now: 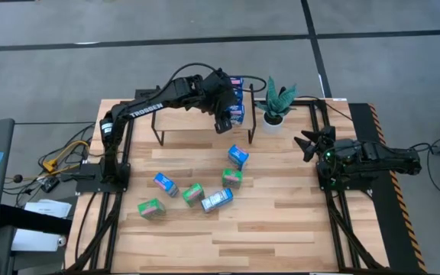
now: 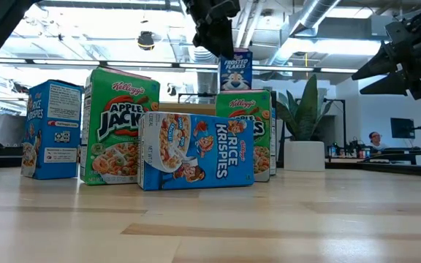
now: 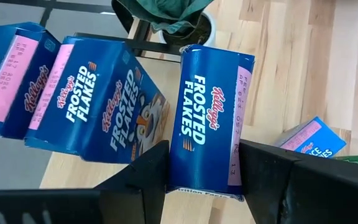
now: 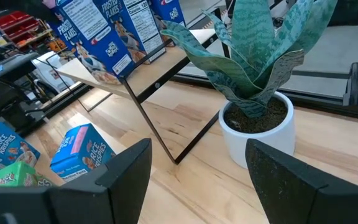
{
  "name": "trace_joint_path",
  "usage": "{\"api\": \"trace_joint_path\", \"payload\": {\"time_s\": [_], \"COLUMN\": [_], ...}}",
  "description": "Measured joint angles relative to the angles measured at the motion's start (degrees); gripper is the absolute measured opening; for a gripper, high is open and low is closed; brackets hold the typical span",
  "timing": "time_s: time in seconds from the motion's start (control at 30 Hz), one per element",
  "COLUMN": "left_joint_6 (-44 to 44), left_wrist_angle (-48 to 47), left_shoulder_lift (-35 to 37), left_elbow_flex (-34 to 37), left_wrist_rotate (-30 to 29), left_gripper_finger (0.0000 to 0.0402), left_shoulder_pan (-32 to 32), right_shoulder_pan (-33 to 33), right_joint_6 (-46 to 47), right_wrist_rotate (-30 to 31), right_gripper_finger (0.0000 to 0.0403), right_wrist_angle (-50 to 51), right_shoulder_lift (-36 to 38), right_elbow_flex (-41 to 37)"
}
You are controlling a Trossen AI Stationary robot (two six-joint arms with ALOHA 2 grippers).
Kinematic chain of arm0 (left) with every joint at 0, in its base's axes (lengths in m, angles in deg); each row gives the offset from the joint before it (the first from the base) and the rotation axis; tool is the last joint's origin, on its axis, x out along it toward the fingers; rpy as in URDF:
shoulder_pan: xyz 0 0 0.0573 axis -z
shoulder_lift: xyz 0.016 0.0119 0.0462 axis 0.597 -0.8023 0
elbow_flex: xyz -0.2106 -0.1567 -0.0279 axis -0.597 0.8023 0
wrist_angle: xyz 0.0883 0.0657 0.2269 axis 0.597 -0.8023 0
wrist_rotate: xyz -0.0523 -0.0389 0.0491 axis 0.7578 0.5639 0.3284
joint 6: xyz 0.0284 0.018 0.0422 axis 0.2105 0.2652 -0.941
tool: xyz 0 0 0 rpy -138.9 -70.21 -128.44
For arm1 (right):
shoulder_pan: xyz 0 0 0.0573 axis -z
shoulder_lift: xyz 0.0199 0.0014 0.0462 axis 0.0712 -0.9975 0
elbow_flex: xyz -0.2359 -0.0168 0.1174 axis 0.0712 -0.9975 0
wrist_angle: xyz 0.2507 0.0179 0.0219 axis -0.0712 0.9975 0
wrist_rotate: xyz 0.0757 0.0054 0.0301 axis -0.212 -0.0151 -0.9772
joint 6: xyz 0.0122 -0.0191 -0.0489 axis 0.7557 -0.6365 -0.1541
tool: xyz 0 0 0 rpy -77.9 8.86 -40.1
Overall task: Stack cereal on shelf
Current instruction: Put the blue cereal box on the shelf aligned with the other blue cereal boxes
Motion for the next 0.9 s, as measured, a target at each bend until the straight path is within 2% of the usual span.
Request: {"api": "trace_joint_path", "payload": {"time_s": [0.3, 0.67, 0.9], "left_joint_6": [-0.1, -1.1, -1.0], "left_wrist_angle": [0.0, 0.3, 0.6], "left_shoulder_lift": [0.0, 0.0, 0.0], "left_elbow_flex": [0.0, 0.0, 0.0], "left_wrist_rotate": [-1.5, -3.0, -3.4], "left_gripper_finger": [0.0159, 0.0220, 0.0230], "left_shoulder_pan": [0.0, 0.0, 0.1], "right_shoulder_pan": [0.0, 0.0, 0.0], "right_joint_6": [0.0, 0.0, 0.0], "right_wrist_rotate": [0.0, 0.0, 0.0], "right_gripper_finger": [0.0286, 0.0286, 0.0286], "right_wrist_angle": [0.0, 0.0, 0.0], "right_shoulder_lift": [0.0, 0.0, 0.0], "right_elbow_flex": [0.0, 0.0, 0.0]}}
